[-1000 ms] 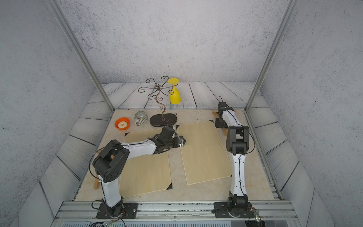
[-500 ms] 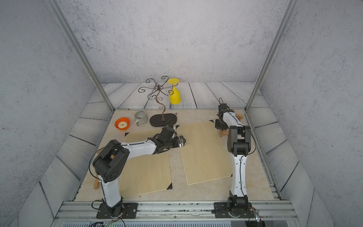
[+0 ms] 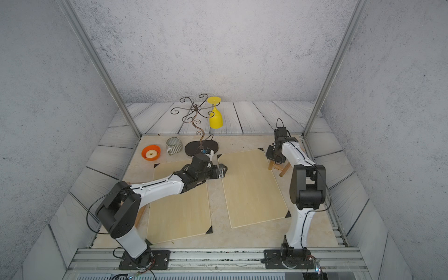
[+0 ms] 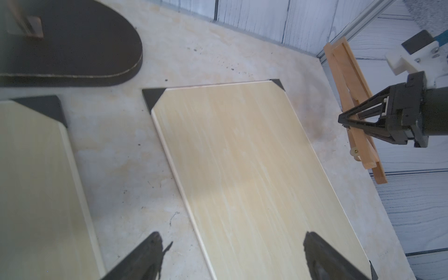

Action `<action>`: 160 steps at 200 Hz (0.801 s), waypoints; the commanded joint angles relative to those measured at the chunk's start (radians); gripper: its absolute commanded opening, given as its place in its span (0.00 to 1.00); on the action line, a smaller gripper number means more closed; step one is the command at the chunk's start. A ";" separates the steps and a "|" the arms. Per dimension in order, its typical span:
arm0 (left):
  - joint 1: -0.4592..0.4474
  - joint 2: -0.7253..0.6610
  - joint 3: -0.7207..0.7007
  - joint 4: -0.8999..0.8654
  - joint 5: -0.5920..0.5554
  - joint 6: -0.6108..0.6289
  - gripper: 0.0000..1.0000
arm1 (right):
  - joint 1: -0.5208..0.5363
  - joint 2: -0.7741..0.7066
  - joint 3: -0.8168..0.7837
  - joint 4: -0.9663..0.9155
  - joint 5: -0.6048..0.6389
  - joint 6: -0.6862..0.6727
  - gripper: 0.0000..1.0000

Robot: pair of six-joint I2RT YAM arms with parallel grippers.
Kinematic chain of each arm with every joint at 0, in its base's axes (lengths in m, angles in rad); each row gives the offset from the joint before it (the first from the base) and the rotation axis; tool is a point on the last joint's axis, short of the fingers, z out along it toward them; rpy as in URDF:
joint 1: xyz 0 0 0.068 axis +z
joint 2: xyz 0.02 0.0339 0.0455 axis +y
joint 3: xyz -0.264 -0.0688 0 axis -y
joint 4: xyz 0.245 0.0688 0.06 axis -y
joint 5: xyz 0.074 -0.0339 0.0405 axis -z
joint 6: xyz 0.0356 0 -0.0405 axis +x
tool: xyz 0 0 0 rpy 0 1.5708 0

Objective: Assemble the easel
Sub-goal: Pick up the easel from the corner of the board, then unfold the easel.

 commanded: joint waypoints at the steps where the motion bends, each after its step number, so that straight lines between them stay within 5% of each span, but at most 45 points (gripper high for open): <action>1: -0.023 -0.055 -0.032 0.021 -0.029 0.082 0.92 | 0.002 -0.176 -0.071 0.119 -0.072 0.155 0.00; 83: -0.195 -0.268 -0.196 0.146 -0.165 0.303 0.90 | 0.036 -0.646 -0.436 0.418 -0.248 0.637 0.00; 160: -0.371 -0.287 -0.268 0.433 -0.218 0.352 0.87 | 0.194 -0.953 -0.636 0.656 -0.032 1.064 0.00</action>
